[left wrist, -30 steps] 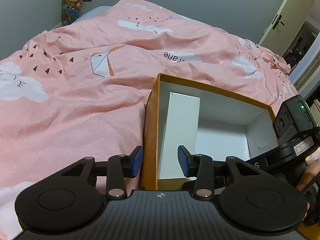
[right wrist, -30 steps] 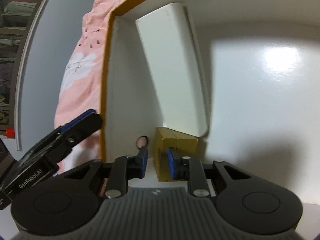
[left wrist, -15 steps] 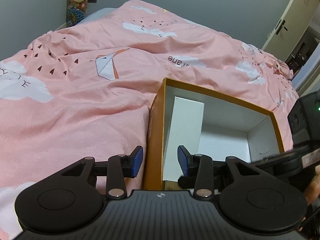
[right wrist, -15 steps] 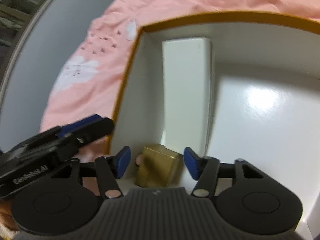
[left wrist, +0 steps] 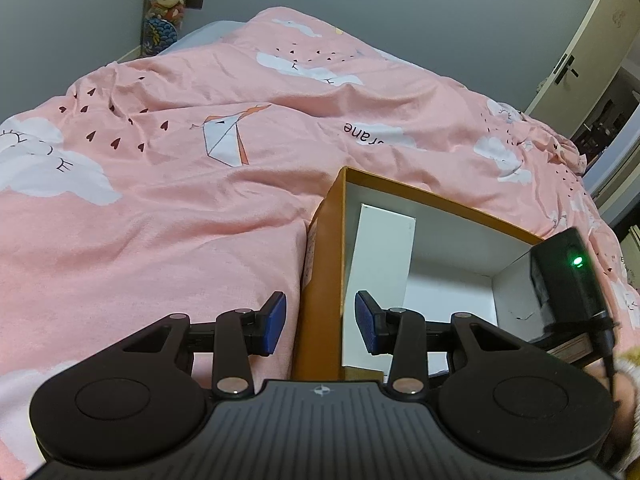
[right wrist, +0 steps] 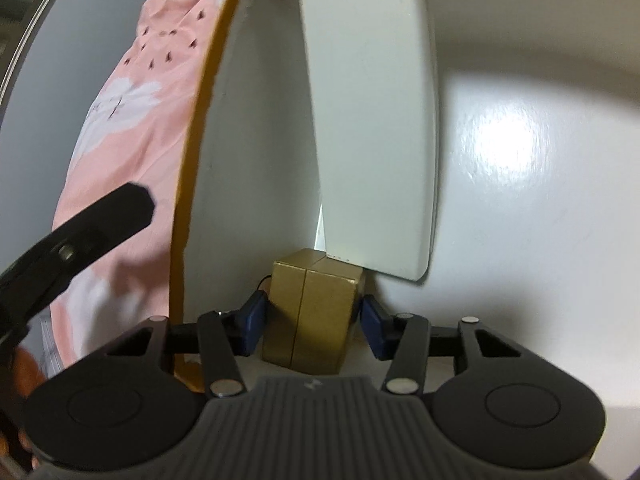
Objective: Organize objects
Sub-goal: 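Push the gold box against the white box with the right gripper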
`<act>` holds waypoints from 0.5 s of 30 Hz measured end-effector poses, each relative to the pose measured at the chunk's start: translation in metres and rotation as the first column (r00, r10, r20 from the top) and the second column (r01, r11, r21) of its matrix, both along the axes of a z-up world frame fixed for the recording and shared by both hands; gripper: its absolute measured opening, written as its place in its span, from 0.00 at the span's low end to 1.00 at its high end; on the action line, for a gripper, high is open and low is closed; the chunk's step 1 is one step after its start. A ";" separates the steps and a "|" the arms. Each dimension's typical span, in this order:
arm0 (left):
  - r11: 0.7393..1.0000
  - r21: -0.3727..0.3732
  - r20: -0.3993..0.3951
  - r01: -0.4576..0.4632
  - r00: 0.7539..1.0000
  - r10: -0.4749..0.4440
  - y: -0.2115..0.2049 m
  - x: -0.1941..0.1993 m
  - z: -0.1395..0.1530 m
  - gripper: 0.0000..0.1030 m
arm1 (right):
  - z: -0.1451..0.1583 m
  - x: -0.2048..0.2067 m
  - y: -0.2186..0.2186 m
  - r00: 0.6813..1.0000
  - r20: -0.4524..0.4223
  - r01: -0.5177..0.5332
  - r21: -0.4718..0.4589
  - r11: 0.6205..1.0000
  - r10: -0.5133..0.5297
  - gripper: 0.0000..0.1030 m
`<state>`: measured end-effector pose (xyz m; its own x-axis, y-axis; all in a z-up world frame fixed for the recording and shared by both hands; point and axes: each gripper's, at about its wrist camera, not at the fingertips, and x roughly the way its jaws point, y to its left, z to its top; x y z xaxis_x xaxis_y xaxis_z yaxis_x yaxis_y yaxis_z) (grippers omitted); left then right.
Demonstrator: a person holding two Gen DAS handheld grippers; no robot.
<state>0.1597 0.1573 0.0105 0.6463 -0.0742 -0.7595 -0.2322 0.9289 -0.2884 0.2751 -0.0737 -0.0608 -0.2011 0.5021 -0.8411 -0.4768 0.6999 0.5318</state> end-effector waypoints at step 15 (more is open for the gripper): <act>0.998 -0.054 -0.011 0.028 1.000 -0.028 0.000 0.002 -0.006 0.46 | 0.022 0.029 0.006 0.981 -0.119 -0.161 -0.072 0.984 0.151 0.50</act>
